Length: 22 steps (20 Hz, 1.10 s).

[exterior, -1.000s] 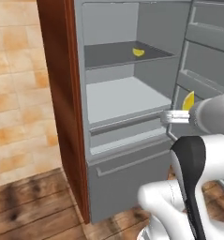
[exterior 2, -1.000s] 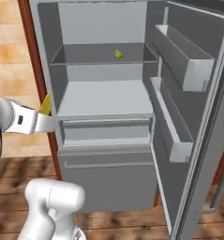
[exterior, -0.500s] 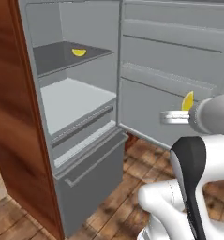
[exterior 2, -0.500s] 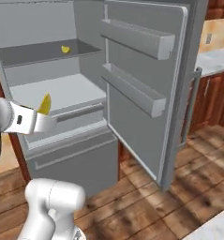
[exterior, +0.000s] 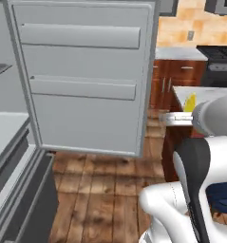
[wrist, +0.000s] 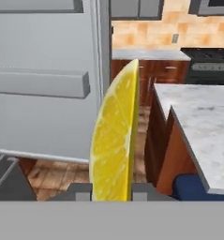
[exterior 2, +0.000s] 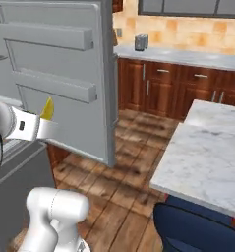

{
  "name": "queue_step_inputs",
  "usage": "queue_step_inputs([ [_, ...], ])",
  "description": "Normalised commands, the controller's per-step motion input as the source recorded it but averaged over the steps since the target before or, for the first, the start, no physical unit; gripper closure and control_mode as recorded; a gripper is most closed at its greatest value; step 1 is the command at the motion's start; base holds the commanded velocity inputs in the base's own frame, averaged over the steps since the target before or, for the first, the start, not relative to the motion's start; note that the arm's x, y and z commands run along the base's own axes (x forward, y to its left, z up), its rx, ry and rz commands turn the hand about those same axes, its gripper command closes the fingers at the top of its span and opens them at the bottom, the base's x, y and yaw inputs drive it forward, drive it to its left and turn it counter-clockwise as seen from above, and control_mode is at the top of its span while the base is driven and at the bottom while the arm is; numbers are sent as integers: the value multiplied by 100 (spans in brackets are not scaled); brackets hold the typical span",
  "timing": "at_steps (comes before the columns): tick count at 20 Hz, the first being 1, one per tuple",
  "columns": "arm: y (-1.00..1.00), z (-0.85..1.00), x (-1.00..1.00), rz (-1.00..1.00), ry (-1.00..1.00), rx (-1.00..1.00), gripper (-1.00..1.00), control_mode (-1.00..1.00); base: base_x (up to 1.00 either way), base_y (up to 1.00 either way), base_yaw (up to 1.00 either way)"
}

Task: Grab the lemon wedges from the fridge, place them in the blender, close the lid, and turn on the blender to create a marinade.

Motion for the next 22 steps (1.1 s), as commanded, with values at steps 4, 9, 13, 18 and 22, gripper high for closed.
queue_step_inputs([
  [4, 0, 0, 0, 0, 0, 0, 100, 100, -8, -11, -85],
  [9, 0, 0, 0, 0, 0, 0, 100, 100, 0, -29, -75],
  [13, 0, 0, 0, 0, 0, 0, 100, 100, 0, -40, -65],
  [18, 0, 0, 0, 0, 0, 0, 100, 100, 0, -89, -49],
  [22, 0, 0, 0, 0, 0, 0, 100, 100, 0, -95, -37],
])
